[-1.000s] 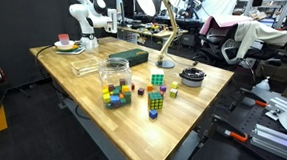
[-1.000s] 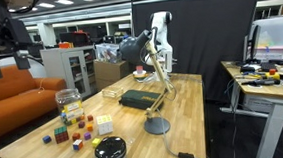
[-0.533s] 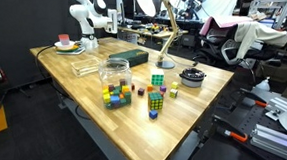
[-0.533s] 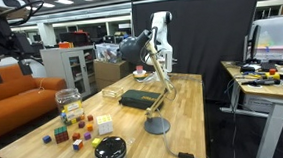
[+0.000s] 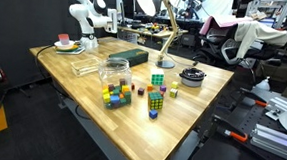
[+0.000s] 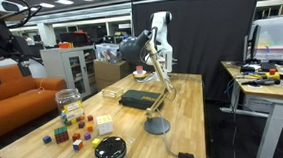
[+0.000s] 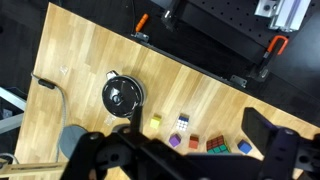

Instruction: Pick up the six face cube and put it on top of the larger six face cube

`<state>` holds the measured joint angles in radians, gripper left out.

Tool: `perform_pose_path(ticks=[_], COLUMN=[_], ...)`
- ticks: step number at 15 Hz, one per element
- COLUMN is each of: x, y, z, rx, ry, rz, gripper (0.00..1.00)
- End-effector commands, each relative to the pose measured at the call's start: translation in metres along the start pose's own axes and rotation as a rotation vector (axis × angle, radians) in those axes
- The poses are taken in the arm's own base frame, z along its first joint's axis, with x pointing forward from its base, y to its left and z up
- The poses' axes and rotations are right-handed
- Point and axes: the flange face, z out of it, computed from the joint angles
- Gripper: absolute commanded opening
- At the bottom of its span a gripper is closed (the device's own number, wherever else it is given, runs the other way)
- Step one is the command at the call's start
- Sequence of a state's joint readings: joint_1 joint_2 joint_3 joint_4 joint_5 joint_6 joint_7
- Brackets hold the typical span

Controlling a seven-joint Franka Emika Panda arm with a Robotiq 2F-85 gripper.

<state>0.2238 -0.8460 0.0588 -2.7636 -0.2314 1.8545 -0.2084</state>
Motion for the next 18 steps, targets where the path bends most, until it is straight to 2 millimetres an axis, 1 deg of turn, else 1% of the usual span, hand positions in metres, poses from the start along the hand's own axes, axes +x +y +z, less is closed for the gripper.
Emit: perform_pose_path(ticks=[1,3,4,6,8,9,10,11,15,18], x=[0.007,0.018,0.027,0.038,0.048,0.041,0.045,0.046,0.046,0.055], y=[-0.007,-0.023,-0.032,-0.052,-0.071,-0.064,-0.071,-0.073,-0.072,-0.074], z=[0.003,0.011,0.013,0.021,0.025,0.021,0.024,0.025,0.025,0.025], rx=[0.016,0.020,0.019,0.000,-0.014,-0.015,-0.024,-0.028,-0.026,-0.006], ry=[0.003,0.013,0.019,0.023,0.035,0.024,0.024,0.023,0.026,0.067], rz=[0.059,0.134,0.168,0.249,0.286,0.243,0.257,0.265,0.272,0.354], gripper=[1.00,1.00,1.00,1.00,1.00,1.00,1.00,1.00,1.00,1.00])
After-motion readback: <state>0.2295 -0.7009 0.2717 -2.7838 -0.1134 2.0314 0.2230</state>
